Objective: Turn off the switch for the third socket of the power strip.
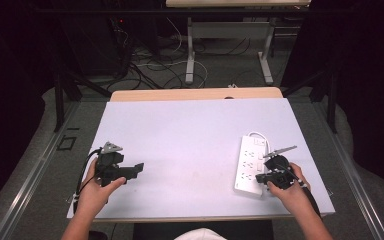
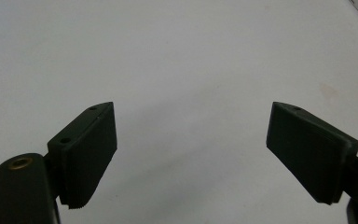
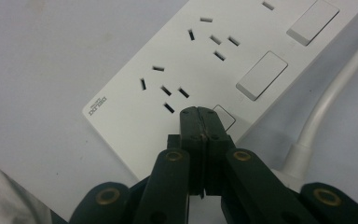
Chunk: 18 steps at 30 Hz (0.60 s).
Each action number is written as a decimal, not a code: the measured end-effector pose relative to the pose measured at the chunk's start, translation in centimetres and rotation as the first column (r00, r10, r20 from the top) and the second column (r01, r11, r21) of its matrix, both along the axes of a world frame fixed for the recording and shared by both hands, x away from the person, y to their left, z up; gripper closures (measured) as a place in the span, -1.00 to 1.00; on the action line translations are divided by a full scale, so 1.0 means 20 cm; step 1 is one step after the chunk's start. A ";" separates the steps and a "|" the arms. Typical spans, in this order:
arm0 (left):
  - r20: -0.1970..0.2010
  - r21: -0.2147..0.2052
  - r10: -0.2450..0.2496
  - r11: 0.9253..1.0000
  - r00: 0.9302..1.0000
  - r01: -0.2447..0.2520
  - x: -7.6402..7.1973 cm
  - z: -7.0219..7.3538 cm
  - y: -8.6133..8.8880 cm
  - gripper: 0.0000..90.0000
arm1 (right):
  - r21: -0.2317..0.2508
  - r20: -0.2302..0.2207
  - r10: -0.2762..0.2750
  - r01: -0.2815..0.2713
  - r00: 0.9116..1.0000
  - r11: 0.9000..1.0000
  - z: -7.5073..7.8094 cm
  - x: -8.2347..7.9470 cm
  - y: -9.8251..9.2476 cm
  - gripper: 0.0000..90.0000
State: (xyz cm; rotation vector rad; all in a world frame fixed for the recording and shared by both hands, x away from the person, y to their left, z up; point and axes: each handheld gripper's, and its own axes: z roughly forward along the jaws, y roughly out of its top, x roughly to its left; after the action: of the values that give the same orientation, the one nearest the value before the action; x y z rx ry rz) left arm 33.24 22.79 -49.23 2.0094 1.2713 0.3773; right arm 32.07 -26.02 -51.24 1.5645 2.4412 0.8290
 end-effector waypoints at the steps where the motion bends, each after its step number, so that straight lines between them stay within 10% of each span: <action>1: 0.000 0.000 0.000 1.000 1.000 0.000 0.00 0.00 0.00 -0.63 | 0.001 0.000 0.001 -0.001 1.000 1.000 0.00 0.00 0.00 1.00; 18: -0.002 -0.003 0.009 1.000 1.000 -0.009 0.00 0.00 0.00 -0.63 | -0.011 0.009 0.006 -0.006 1.000 1.000 0.00 0.00 0.01 1.00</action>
State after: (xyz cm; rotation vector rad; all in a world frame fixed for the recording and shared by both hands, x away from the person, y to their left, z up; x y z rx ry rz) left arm 33.22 22.81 -49.24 2.0029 1.2817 0.3769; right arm 32.00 -25.86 -51.26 1.5477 2.4411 0.8200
